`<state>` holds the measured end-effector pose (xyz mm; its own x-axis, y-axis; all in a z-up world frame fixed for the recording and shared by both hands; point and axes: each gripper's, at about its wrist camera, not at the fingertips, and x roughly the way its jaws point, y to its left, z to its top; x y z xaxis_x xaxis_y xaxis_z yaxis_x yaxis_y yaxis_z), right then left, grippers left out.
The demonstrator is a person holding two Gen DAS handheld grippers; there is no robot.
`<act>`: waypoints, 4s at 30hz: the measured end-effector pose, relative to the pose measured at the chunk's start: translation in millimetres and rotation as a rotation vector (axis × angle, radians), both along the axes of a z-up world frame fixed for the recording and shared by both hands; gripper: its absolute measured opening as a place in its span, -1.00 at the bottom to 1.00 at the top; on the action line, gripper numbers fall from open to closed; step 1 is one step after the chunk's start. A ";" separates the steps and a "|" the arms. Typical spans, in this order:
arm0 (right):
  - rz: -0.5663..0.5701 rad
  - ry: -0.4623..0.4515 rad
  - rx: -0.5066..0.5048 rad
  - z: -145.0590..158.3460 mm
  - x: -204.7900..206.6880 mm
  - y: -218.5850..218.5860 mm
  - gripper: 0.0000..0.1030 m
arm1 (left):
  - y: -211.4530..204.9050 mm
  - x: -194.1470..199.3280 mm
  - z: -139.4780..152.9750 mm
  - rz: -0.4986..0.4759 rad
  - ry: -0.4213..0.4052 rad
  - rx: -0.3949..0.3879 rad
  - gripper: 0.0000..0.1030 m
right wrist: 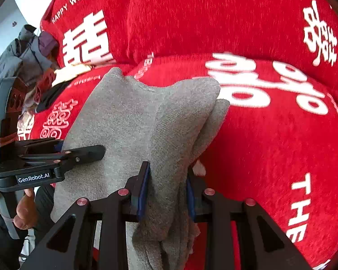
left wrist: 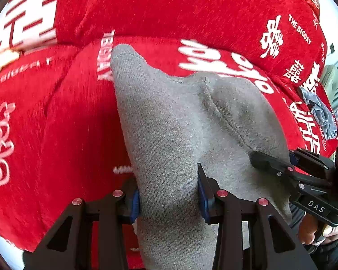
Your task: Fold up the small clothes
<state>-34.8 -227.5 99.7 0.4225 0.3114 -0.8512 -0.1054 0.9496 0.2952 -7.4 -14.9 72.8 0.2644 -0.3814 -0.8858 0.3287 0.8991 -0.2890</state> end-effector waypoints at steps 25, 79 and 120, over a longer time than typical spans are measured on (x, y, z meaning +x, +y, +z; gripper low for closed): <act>0.180 -0.082 -0.026 -14.7 -43.2 25.8 0.20 | 32.2 -2.3 -23.4 0.226 -0.117 0.173 0.96; 0.254 -0.205 -0.246 16.9 -77.5 18.8 0.52 | 33.8 -65.0 16.0 0.123 -0.194 0.220 0.95; 0.399 -0.093 0.020 -20.1 -125.4 -1.8 0.39 | -93.2 -50.5 -8.5 -0.130 -0.099 0.215 0.97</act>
